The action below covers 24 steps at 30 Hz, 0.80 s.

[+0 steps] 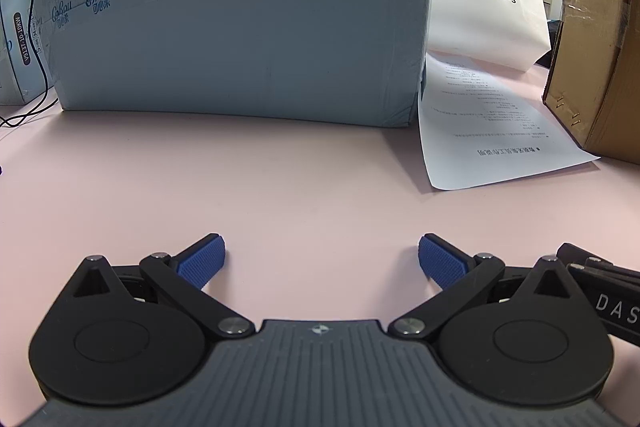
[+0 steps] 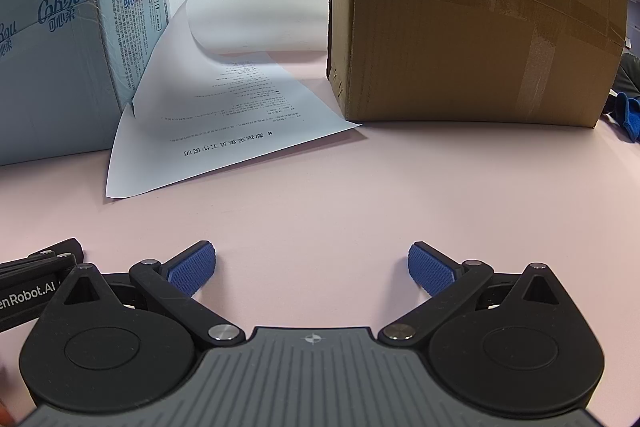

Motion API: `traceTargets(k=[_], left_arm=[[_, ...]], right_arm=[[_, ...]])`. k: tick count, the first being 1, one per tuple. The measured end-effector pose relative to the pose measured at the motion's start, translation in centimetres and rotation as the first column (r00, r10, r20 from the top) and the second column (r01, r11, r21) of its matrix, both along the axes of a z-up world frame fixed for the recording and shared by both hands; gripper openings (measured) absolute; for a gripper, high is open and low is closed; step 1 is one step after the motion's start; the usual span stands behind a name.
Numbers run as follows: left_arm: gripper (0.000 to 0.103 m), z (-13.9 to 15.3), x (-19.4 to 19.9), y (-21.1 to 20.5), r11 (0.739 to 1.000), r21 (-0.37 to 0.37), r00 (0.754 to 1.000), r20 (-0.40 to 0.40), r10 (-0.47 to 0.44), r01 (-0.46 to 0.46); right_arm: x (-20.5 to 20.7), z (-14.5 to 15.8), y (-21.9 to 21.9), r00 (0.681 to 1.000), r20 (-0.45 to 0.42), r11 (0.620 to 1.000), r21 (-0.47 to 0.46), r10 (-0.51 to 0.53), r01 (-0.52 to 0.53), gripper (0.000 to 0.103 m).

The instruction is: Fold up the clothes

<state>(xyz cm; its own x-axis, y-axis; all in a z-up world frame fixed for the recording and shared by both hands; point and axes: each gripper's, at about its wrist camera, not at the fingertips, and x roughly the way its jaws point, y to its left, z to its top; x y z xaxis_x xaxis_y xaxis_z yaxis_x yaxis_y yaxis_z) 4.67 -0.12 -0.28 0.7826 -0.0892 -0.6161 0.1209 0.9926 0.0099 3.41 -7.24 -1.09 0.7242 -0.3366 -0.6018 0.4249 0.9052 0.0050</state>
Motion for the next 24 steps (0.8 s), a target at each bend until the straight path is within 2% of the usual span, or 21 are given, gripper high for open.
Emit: traceTargets(k=[24], left_arm=[[0.103, 0.0, -0.14, 0.01, 1.0, 0.0, 1.0, 0.0, 0.005, -0.005]], right_arm=[[0.01, 0.0, 0.12, 1.0, 0.0, 1.0, 0.0, 0.0, 0.0, 0.103]])
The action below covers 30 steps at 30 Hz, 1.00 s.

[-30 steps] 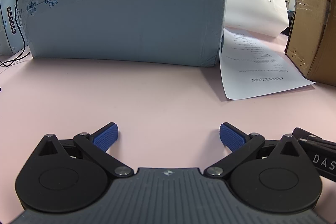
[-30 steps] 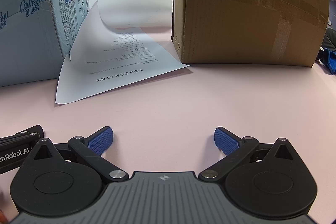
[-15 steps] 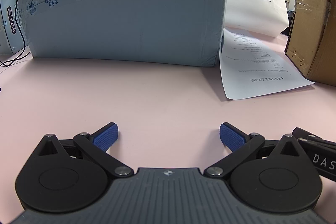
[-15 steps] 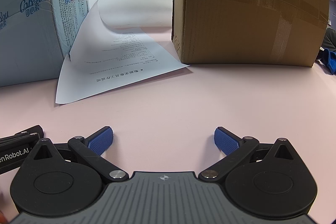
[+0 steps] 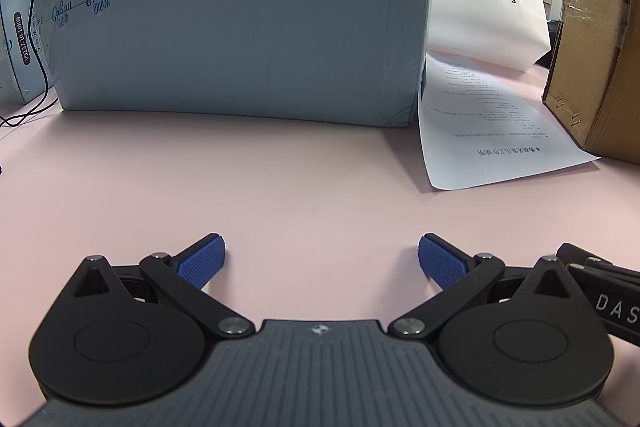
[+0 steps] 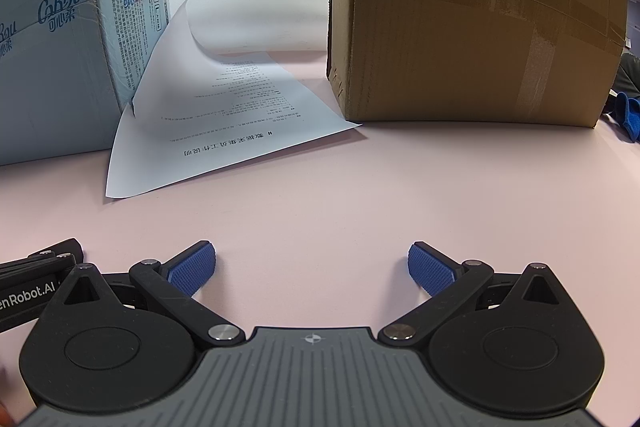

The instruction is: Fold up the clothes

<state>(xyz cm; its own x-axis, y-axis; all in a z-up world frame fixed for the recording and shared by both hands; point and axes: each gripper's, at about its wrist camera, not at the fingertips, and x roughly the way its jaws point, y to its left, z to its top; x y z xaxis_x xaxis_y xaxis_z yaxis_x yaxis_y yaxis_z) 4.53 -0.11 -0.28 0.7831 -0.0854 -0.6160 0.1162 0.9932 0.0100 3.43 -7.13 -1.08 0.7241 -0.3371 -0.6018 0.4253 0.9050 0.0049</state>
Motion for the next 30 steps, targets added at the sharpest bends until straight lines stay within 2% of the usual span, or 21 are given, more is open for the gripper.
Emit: traceTargets(k=[30], left_arm=[[0.103, -0.05, 0.04, 0.01, 1.0, 0.001, 1.0, 0.0, 0.001, -0.001]], right_arm=[[-0.07, 0.09, -0.11, 1.0, 0.0, 1.0, 0.0, 0.0, 0.0, 0.103]])
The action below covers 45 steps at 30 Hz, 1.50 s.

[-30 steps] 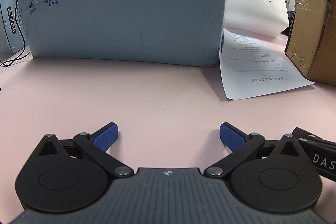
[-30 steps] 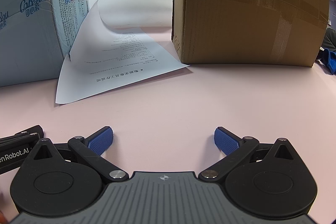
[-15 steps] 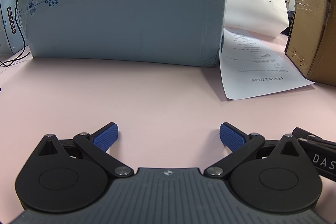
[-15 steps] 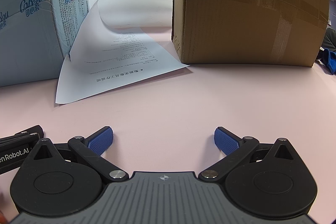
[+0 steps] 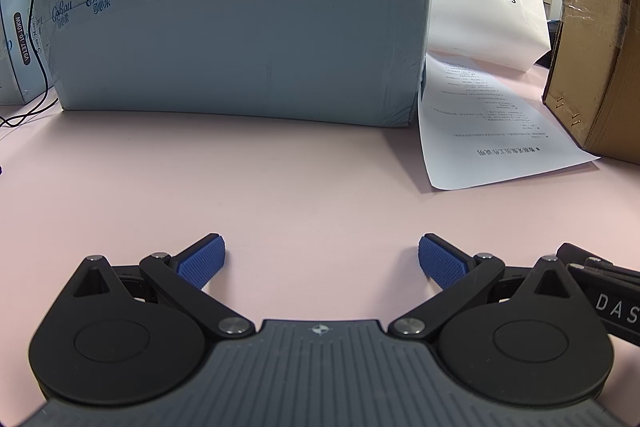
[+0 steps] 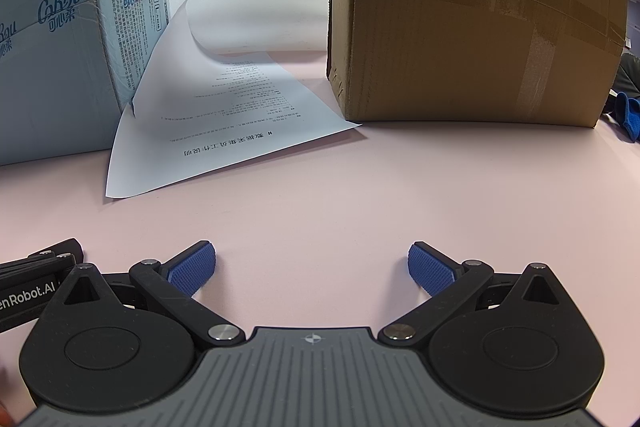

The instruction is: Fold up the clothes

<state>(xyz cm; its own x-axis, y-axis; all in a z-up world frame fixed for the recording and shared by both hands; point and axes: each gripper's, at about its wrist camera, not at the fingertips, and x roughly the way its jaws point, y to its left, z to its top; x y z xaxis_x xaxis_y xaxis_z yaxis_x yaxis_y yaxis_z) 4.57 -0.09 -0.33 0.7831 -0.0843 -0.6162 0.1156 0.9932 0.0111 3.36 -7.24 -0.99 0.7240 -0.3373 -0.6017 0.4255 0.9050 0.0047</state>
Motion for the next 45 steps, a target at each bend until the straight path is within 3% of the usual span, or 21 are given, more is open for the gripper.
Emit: traceTargets(k=[45], left_arm=[[0.103, 0.1, 0.2, 0.0, 1.0, 0.009, 1.0, -0.001, 0.0, 0.0]], right_arm=[[0.7, -0.3, 0.4, 1.0, 0.0, 1.0, -0.001, 0.0, 0.0, 0.103]])
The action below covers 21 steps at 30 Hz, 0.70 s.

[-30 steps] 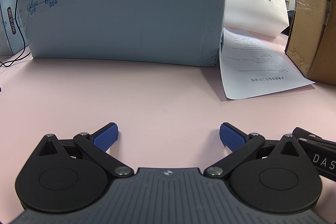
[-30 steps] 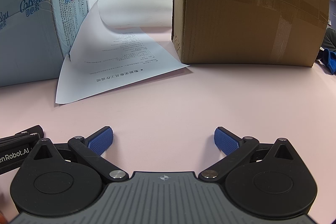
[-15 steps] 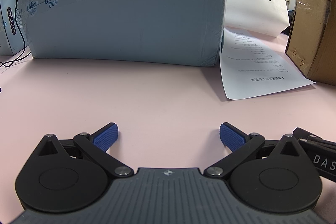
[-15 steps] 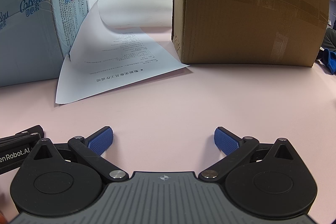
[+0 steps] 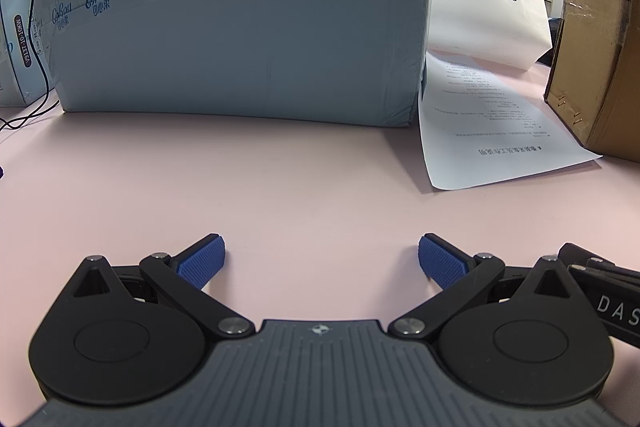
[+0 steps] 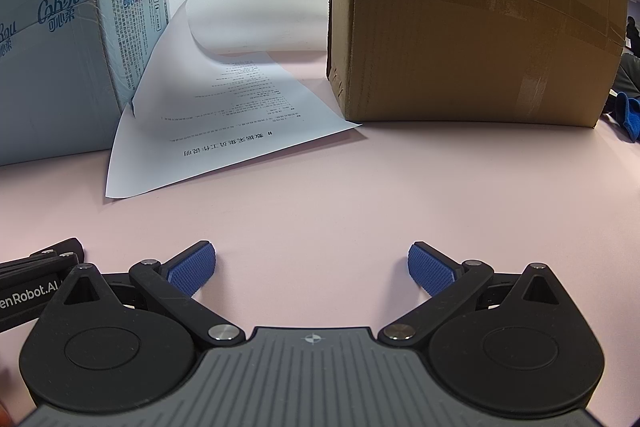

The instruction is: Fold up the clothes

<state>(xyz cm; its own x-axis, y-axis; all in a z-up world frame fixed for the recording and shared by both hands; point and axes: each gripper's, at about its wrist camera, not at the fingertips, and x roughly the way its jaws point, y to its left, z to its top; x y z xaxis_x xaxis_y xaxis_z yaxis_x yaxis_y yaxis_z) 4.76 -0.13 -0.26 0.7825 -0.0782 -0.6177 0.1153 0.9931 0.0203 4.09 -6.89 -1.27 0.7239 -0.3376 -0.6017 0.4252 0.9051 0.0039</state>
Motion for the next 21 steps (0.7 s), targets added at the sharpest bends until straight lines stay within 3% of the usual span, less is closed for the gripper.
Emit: traceTargets(k=[21], left_arm=[[0.103, 0.12, -0.09, 0.08, 1.0, -0.004, 1.0, -0.002, 0.009, -0.009]], right_arm=[[0.15, -0.07, 0.33, 1.0, -0.002, 1.0, -0.001, -0.011, 0.011, 0.103]])
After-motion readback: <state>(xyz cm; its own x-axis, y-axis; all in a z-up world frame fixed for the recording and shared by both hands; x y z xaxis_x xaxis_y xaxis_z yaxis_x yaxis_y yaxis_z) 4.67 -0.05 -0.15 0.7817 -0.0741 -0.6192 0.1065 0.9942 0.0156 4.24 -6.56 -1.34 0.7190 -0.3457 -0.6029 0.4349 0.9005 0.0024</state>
